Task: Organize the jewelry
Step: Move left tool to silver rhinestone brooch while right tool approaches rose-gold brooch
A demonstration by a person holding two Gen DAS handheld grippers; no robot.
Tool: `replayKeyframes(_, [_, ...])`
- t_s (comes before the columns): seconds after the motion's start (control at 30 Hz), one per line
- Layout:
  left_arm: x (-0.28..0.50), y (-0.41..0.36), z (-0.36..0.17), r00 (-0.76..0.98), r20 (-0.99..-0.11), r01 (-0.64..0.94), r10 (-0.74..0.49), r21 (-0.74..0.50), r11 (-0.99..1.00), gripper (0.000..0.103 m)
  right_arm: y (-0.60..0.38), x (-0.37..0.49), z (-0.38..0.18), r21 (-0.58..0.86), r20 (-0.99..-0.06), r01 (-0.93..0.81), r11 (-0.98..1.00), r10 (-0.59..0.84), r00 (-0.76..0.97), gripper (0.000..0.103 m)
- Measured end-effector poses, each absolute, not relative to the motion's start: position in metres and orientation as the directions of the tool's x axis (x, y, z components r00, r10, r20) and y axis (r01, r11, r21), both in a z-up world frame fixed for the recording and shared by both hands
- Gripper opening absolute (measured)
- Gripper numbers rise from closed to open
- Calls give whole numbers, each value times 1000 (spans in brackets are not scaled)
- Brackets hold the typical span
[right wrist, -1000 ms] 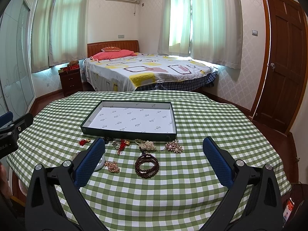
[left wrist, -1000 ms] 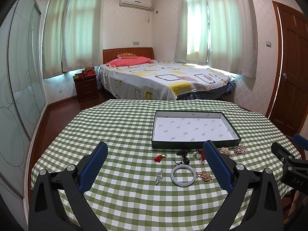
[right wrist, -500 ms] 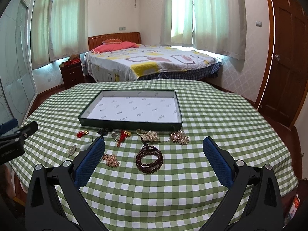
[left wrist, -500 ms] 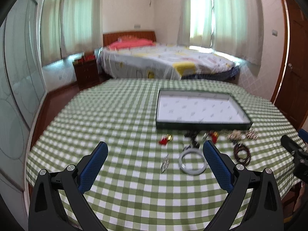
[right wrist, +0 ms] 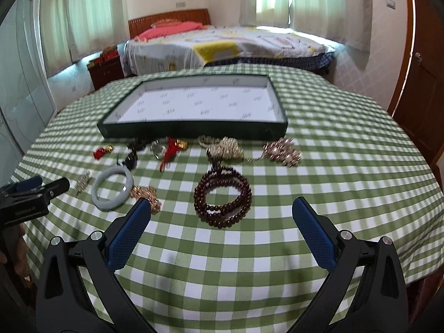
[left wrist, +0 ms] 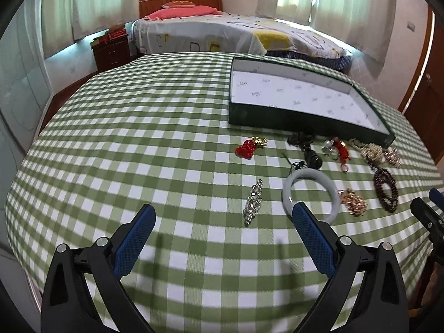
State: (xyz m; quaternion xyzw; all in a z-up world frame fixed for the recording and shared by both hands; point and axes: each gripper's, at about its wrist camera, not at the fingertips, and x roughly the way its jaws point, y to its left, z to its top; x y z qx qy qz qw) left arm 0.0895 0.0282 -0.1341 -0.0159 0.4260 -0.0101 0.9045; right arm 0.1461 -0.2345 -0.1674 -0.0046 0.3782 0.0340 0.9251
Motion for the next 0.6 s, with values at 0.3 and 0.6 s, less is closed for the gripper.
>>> replayKeyframes(0.3, [107, 24, -151, 603, -794, 65, -72, -41, 997, 64, -236, 165, -187, 57, -750, -78, 995, 94, 655, 82])
replayKeyframes(0.6, [116, 15, -153, 618, -784, 119, -60, 17, 993, 42, -240, 173, -191, 103, -758, -70, 992, 124, 641, 82])
